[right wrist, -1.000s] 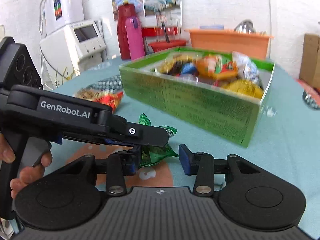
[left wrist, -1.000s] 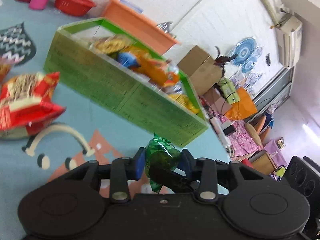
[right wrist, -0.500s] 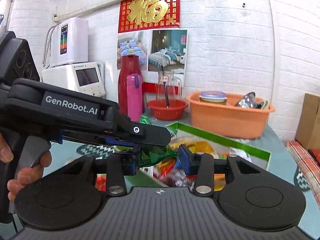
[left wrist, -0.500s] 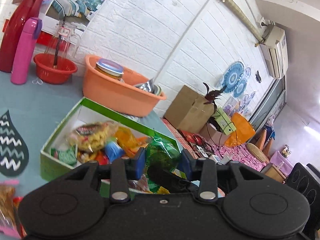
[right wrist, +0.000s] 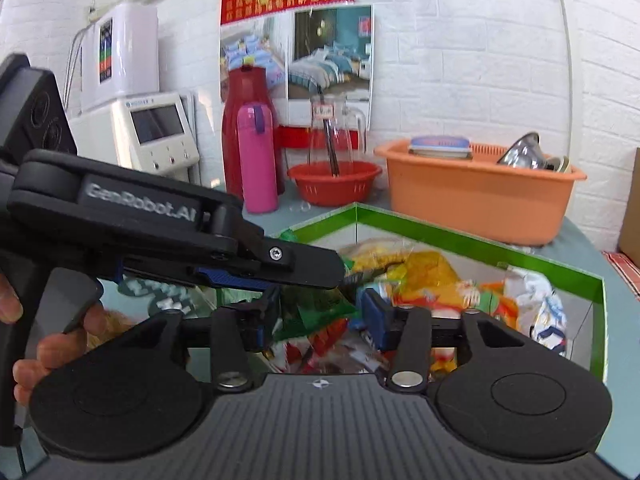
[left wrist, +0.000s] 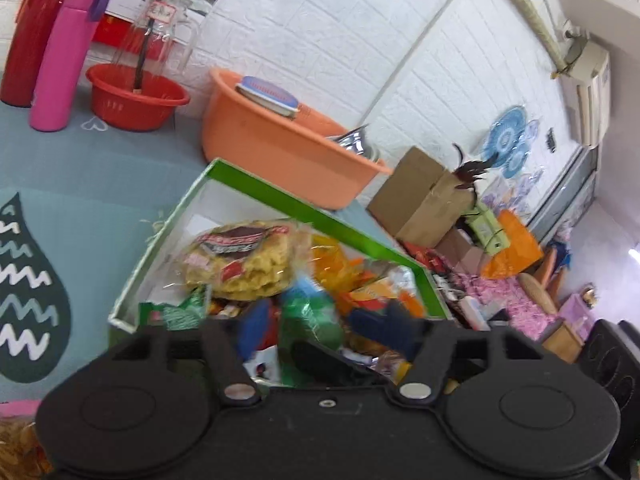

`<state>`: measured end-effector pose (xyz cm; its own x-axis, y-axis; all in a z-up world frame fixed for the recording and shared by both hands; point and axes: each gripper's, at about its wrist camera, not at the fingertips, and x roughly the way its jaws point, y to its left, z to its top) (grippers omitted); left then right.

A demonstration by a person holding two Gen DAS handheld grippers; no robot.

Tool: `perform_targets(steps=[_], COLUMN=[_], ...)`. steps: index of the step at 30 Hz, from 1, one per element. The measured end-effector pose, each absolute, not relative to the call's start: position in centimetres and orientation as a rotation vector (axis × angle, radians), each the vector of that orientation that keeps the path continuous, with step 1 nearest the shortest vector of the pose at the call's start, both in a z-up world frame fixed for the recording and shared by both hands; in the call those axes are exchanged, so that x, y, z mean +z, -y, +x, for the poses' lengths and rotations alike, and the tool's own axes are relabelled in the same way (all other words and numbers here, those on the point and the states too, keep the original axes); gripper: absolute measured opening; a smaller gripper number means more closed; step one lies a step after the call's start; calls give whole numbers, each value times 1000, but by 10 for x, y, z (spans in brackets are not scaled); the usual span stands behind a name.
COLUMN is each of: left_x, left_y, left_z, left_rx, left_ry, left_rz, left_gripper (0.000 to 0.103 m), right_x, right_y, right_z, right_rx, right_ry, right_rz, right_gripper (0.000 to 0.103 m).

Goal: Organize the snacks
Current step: 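Grasp the green packet with the left tool and drop it into the box, then grasp the red printed snack bag with the left tool while the right tool grasps a red-gold wrapper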

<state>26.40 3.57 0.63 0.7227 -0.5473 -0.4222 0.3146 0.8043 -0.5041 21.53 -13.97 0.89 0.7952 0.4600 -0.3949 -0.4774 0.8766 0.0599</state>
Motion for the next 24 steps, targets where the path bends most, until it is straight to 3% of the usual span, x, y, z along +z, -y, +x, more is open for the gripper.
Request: perform_targets(steps=[3, 15, 24], left_x=[12, 59, 31], left_y=[-43, -66, -94], left_z=[252, 161, 130], left_rx=[-468, -402, -288], left_ry=[-551, -535, -565], left_rz=[-423, -436, -411], left_gripper=[103, 103, 103], right_x=[7, 55, 44], right_y=[144, 174, 182], right_z=[208, 142, 103], right_rx=[484, 491, 539], right_ry=[-405, -387, -430], right_rz=[-68, 24, 105], right_gripper=[103, 103, 103])
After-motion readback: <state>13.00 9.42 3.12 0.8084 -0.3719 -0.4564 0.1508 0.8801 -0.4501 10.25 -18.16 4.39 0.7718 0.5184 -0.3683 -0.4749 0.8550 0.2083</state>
